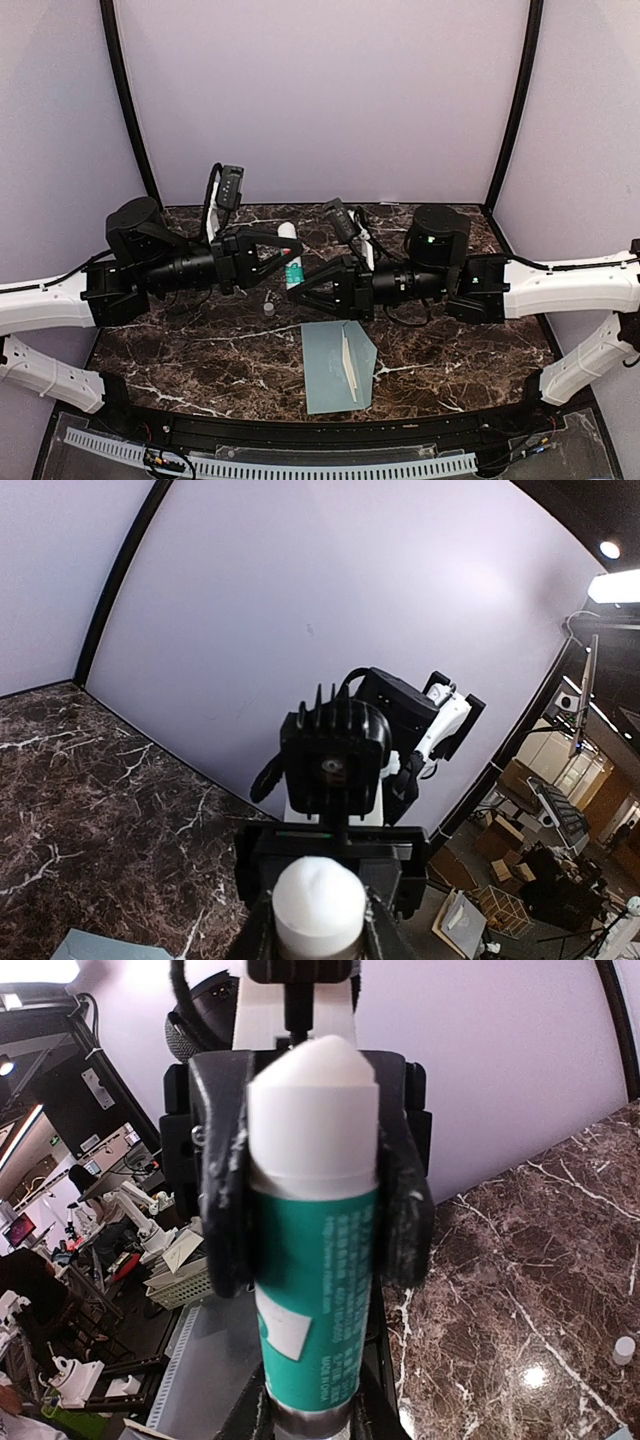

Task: Place the letter into the envelope and seal it
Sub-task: Unscrew the solid glue.

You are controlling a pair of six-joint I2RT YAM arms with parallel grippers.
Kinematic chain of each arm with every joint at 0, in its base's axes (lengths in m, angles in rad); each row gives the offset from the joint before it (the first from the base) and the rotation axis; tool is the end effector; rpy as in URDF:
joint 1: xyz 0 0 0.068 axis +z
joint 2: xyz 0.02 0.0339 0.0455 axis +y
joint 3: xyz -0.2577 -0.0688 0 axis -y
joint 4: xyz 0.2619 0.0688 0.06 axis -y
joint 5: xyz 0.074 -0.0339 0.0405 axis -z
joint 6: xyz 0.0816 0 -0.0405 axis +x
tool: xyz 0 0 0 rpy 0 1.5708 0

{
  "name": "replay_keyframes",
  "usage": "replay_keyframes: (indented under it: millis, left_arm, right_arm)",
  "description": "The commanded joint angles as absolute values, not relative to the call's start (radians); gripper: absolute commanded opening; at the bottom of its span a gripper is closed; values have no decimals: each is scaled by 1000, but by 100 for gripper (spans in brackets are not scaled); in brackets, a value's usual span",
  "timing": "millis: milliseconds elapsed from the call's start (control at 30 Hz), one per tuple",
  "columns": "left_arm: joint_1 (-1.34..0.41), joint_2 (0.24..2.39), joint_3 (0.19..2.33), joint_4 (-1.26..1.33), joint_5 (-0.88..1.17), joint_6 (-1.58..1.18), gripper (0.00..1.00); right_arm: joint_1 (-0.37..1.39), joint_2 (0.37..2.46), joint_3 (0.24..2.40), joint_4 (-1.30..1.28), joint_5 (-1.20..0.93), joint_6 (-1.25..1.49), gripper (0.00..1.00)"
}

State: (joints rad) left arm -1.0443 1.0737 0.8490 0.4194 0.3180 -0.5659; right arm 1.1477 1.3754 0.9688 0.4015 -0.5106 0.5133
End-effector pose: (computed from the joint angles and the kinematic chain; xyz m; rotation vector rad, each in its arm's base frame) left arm 0.1360 -0.2847 0.3695 0.6593 1.4306 -1.5276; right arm 0.1194 0.3623 0.3171 -1.0031 1.5607 1.6351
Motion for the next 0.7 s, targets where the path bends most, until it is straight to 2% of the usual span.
replay_keyframes:
  millis: [0, 200, 533, 600, 667]
  left_arm:
    - [-1029, 1071, 861, 471, 359, -576, 15]
    - [-1020, 1066, 832, 488, 390, -585, 4]
    - [-1008, 1063, 802, 567, 530, -593, 2]
    - [-1009, 1066, 801, 573, 530, -595, 1]
    - [-1008, 1063, 793, 590, 505, -600, 0]
  right_arm:
    - [1152, 1364, 985, 440, -532, 521, 15]
    - [1133, 1335, 953, 532, -596, 576, 15]
    - [1102, 1321, 899, 715, -740, 714, 16]
    - [1102, 1322, 900, 716, -741, 721, 20]
    - [1103, 1314, 897, 694, -717, 714, 32]
